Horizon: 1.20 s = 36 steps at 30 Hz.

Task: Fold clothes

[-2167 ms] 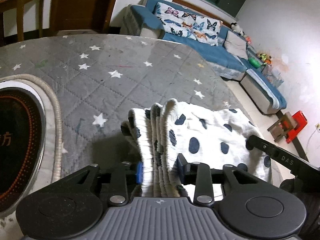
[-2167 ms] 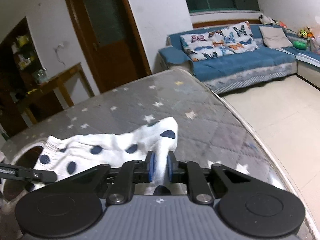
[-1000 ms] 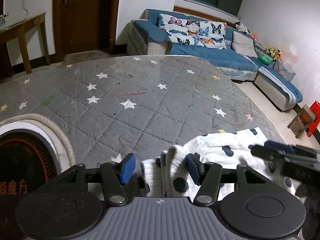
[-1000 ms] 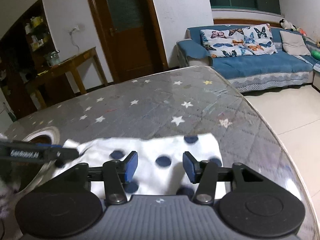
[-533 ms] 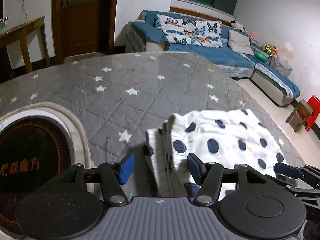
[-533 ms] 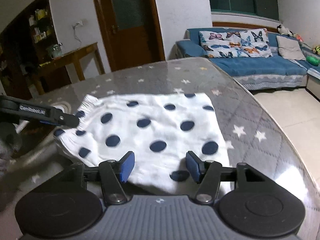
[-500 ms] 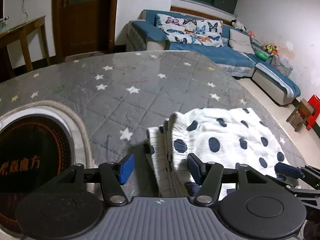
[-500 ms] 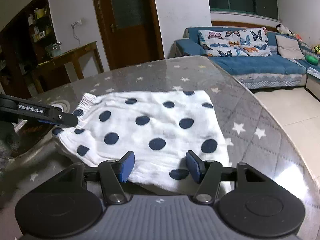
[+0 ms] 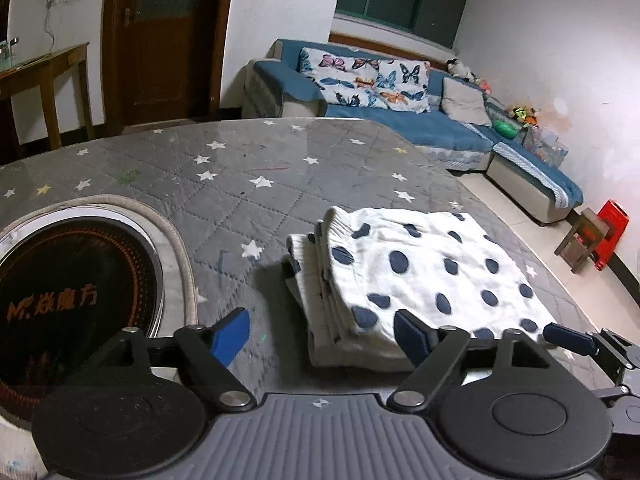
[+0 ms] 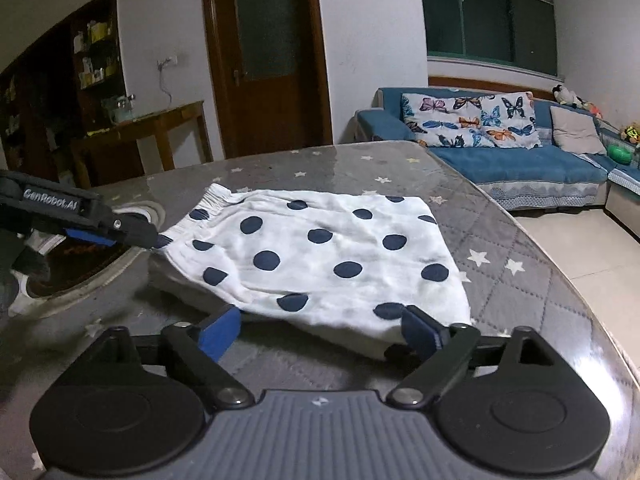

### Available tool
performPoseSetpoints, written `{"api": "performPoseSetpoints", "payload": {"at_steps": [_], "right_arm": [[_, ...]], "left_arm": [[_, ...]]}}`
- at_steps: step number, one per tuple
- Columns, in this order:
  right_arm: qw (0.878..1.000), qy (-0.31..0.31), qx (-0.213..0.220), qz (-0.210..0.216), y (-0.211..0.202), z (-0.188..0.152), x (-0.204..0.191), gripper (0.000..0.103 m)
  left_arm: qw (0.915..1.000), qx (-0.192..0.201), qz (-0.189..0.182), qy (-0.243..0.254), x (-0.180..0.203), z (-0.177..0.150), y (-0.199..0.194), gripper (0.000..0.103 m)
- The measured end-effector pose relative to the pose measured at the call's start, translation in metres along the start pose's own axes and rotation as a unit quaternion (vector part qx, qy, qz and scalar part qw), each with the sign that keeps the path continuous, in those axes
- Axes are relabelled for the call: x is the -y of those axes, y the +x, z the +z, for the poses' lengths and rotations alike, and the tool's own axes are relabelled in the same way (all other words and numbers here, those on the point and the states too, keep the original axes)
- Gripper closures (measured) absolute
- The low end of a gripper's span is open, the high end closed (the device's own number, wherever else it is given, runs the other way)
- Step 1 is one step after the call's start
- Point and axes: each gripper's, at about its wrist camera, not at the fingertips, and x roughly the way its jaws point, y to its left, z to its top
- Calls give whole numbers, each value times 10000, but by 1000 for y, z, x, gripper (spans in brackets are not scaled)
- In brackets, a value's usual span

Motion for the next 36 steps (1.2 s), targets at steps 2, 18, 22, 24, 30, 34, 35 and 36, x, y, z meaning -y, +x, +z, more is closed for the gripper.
{"api": "performPoseSetpoints", "payload": {"at_steps": [2,18,22,24,30,34,35,36], "right_arm": [[9999,46,104,-40,-6,-3,-2,5],[9973,-65,661,-297,-41,-20,-30,0],[9973,12,668,-300,-46,-25,-33,0],[9972,54,675,-309,-49,-26,-34,0],[9972,125,669,-317,-54,-33,-38,0],[9971,202,666,-319,-55,-37,-42,0],[9971,225,656,-316,-55,-38,-43,0],[9971,230,652,-310,-55,-38,-44,0]], "left_arm": [[10000,64,-7,59,2,-6,-6,13],[9983,571,-84,51,5,-43,-45,0],[9979,644,-18,105,7,-50,-50,0],[9977,663,-1,131,8,-53,-52,0],[9982,572,6,199,11,-63,-56,0],[9983,530,9,255,13,-72,-59,0],[9983,519,13,258,13,-74,-59,0],[9984,509,17,259,13,-76,-60,0]]}}
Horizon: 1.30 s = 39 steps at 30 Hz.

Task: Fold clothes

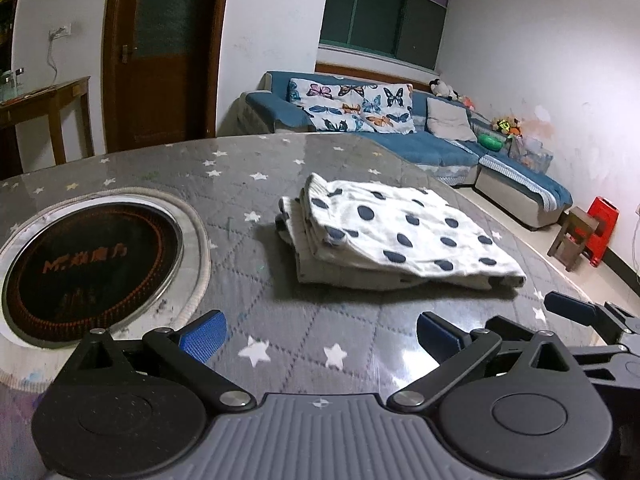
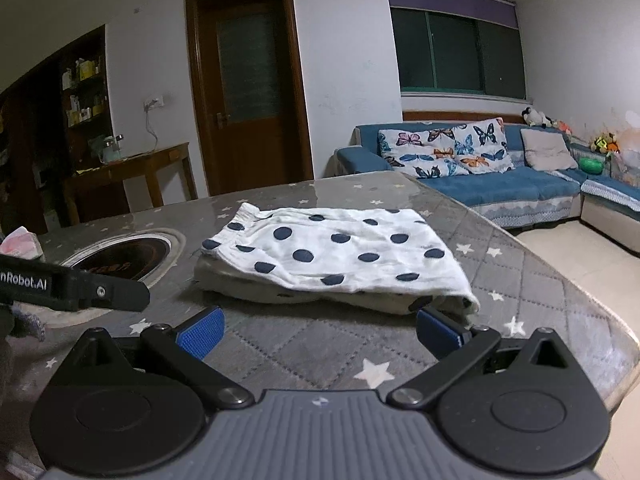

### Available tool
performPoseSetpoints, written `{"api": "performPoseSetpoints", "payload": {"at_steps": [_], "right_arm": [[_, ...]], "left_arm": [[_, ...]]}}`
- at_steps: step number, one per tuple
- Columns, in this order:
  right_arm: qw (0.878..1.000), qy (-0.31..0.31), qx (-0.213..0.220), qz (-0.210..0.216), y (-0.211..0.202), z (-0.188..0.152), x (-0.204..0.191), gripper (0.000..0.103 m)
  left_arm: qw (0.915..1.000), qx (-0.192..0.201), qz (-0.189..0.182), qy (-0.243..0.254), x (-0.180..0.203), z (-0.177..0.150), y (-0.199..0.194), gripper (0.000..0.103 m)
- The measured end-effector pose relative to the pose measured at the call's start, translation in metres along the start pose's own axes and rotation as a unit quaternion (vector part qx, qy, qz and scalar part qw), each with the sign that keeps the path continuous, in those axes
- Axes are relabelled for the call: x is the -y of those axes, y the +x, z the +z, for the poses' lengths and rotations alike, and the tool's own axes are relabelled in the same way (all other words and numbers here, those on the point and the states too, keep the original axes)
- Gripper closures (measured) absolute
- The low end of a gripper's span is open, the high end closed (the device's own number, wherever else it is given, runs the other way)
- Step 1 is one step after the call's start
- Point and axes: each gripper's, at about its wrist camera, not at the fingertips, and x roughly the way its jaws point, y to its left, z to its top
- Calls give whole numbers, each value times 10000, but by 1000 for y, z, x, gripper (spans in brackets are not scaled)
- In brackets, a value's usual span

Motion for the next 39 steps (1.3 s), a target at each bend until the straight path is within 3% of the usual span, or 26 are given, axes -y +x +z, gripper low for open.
{"api": "performPoseSetpoints", "payload": {"at_steps": [13,39], "right_arm": [[9997,215,-92,-58,2,-3,-1,0],[9965,219,-527,-612,22,6,-20,0]], "left_arm": [[9998,-20,101,147,5,-8,-4,0],[9990,-136,-242,361,-2,-5,15,0]]}}
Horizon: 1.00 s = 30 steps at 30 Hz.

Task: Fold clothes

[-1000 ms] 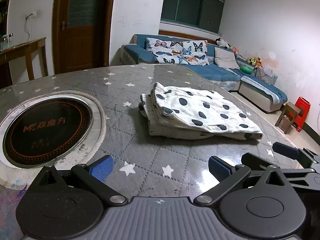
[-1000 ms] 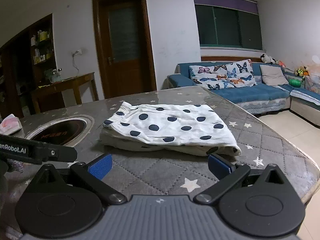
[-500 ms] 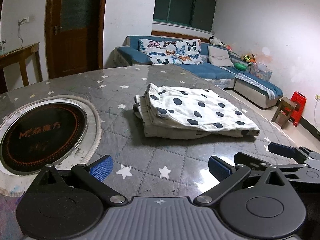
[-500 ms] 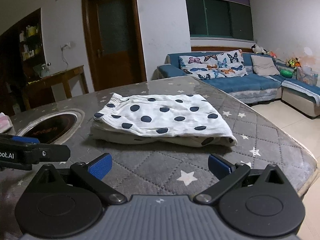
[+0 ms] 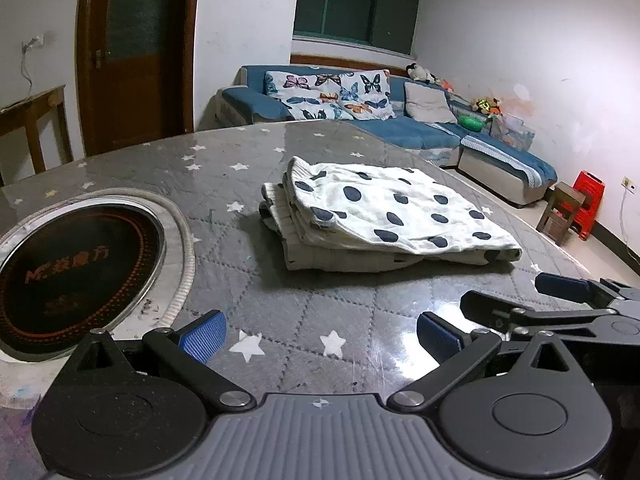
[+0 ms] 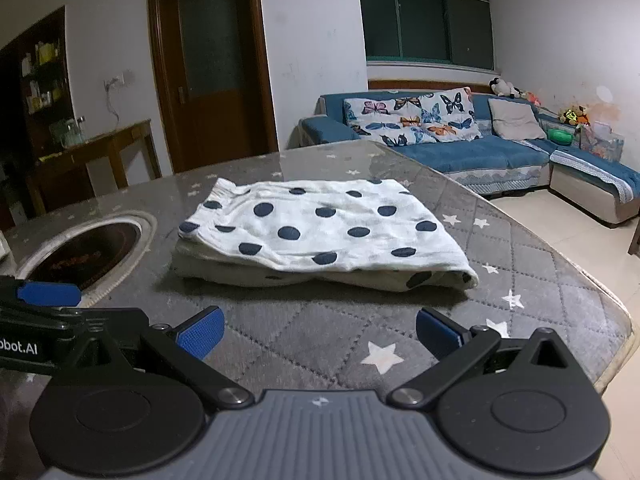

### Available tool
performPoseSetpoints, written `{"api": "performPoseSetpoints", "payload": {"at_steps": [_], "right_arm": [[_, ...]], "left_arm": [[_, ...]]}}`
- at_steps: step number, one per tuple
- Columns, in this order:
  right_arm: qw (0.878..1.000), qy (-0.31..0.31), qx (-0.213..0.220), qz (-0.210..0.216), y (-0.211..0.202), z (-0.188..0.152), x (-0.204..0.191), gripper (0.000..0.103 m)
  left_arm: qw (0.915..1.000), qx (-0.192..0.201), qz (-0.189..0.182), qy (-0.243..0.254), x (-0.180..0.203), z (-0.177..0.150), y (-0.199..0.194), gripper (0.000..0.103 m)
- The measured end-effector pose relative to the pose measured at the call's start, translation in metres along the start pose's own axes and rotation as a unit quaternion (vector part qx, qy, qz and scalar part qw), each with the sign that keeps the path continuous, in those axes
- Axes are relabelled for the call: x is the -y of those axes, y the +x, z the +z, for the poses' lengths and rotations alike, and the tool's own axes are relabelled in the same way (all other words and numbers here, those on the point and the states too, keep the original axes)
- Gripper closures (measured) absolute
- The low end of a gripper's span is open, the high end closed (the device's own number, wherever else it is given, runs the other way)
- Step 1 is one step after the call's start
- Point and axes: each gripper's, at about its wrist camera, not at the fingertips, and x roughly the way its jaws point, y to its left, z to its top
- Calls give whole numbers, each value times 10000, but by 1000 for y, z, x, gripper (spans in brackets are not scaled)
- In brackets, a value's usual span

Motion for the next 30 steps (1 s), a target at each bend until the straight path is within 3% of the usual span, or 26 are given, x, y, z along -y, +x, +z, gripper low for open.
{"api": "performPoseSetpoints", "payload": {"at_steps": [30], "right_arm": [[9998,200,-59,28,16,-6,12,0]], "left_arm": [[9996,-243,157,58,1,-1,13,0]]}}
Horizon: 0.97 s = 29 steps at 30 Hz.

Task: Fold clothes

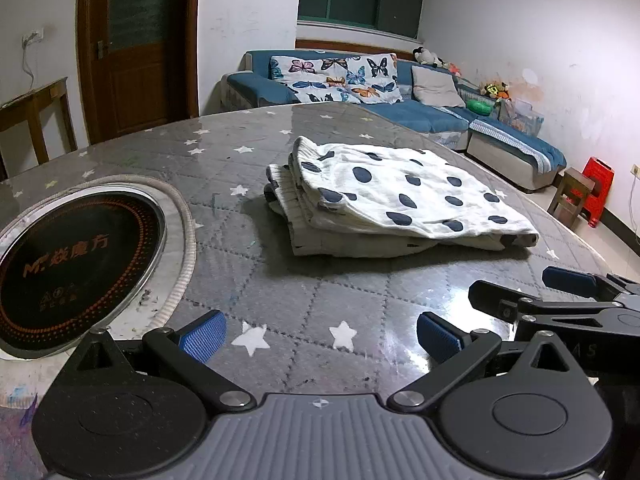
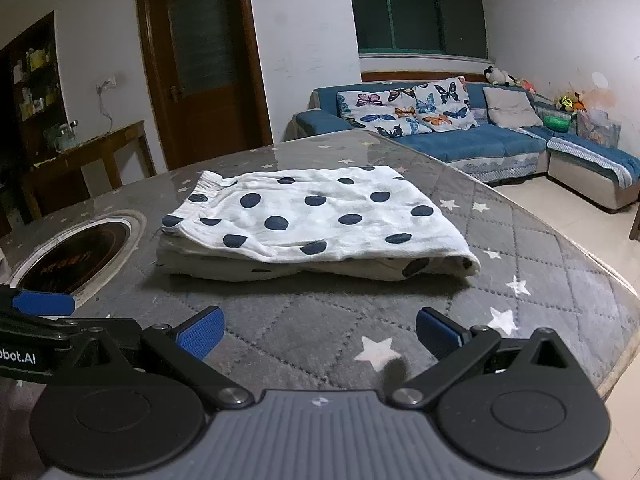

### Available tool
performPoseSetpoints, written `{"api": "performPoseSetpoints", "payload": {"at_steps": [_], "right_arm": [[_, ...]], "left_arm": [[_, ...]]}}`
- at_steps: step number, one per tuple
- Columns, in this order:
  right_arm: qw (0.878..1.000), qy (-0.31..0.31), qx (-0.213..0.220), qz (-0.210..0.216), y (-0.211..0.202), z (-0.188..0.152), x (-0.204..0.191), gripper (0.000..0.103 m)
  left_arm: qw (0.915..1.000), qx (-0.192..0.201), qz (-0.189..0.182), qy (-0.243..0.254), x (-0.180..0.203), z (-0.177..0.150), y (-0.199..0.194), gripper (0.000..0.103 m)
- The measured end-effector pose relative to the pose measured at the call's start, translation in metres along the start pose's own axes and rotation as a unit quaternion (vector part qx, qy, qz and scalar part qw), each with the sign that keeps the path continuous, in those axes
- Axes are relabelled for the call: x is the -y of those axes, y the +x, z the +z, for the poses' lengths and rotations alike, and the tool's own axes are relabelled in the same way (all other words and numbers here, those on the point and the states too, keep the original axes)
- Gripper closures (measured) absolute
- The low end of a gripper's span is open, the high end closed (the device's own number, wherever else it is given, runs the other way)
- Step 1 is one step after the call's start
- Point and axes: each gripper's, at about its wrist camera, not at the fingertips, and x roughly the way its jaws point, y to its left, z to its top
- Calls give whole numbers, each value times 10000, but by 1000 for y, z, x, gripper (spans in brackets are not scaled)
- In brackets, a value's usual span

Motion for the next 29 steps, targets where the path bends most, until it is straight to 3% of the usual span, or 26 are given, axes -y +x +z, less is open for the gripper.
{"api": "performPoseSetpoints", "payload": {"at_steps": [29], "right_arm": [[9996,58,246,134,-15,-8,20,0]], "left_arm": [[9995,30,96,315,31,-1,-8,0]]}}
